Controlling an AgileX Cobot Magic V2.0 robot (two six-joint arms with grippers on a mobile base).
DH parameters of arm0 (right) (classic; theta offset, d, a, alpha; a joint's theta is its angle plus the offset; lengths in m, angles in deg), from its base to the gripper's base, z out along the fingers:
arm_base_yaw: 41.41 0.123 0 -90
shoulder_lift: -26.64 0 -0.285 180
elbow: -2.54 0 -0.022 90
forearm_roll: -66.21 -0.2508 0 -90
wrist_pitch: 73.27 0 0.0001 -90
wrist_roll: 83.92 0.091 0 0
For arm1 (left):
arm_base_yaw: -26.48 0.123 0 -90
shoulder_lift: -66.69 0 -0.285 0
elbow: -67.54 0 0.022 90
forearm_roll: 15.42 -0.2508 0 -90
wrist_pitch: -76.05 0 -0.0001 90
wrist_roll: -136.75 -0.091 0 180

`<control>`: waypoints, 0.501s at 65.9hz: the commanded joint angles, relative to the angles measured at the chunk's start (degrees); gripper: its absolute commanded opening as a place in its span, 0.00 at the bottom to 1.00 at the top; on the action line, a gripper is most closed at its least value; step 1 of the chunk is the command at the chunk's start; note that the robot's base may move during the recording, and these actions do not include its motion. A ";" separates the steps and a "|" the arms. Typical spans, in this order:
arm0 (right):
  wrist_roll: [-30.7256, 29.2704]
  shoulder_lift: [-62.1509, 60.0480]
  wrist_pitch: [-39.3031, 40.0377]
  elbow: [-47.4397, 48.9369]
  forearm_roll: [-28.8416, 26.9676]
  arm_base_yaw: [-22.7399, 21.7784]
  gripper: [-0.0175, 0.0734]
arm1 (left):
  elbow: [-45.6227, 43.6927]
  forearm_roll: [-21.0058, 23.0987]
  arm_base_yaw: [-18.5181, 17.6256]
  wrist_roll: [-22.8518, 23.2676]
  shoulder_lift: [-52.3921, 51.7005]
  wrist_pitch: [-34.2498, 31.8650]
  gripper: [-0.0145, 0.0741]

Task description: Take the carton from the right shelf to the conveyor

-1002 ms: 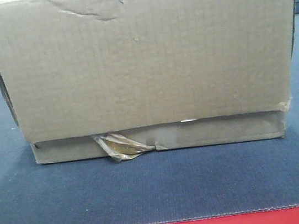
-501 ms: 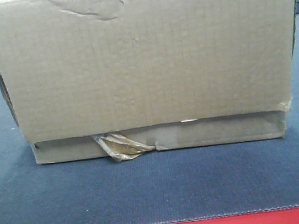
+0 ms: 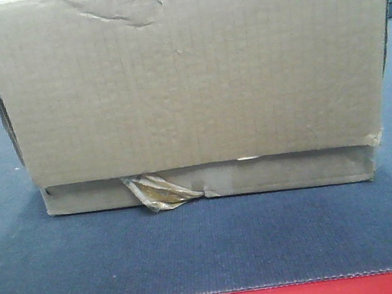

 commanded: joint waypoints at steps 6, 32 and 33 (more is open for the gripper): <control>-0.45 -0.23 1.69 0.00 -0.13 -0.18 0.12 | -0.06 0.32 0.18 -0.08 -0.30 -0.90 0.18; -0.45 -0.23 1.69 0.00 -0.13 -0.18 0.12 | -0.06 0.32 0.18 -0.08 -0.30 -0.90 0.18; -0.45 -0.23 1.69 0.00 -0.13 -0.18 0.12 | -0.06 0.32 0.18 -0.08 -0.30 -0.90 0.18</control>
